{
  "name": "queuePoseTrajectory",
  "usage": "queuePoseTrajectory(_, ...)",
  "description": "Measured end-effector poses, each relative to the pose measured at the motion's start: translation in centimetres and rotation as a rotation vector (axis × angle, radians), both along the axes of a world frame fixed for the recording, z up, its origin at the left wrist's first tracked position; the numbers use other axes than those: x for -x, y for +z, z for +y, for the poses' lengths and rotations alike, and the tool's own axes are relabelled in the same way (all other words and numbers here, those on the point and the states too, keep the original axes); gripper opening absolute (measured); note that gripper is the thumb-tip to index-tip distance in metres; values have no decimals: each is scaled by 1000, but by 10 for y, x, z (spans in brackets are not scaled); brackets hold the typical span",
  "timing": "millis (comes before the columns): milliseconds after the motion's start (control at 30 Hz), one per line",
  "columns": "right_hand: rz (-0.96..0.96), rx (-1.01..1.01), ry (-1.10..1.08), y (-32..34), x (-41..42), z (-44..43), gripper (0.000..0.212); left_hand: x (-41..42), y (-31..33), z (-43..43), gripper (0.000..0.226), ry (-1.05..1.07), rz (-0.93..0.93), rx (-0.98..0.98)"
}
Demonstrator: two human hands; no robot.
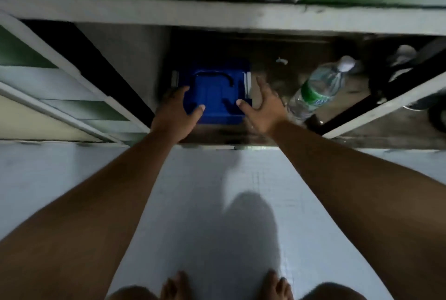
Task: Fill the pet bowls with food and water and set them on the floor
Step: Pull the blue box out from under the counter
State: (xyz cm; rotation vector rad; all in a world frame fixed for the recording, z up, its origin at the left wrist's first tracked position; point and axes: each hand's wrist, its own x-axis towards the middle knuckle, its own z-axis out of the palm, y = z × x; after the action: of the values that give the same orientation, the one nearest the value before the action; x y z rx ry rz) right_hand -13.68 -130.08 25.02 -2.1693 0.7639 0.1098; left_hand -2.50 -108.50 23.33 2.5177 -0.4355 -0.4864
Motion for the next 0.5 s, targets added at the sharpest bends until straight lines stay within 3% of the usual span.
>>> queuePoseTrajectory(167,44,45,-12,-78,-58,-13,116,-59,-83,-5,111,40,-66,14)
queuePoseTrajectory(267,38,133,26,-111,-70,-15,113,-72,-105,-8,122,67,20,59)
queuePoseTrajectory(400,-105,-199,5,-122,-73,-17,108,-80,-109,-7,124,81,69,159)
queuePoseTrajectory(500,-112,-199,4,-111,-71,-15,115,-75,-104,-8,127,105,72,164)
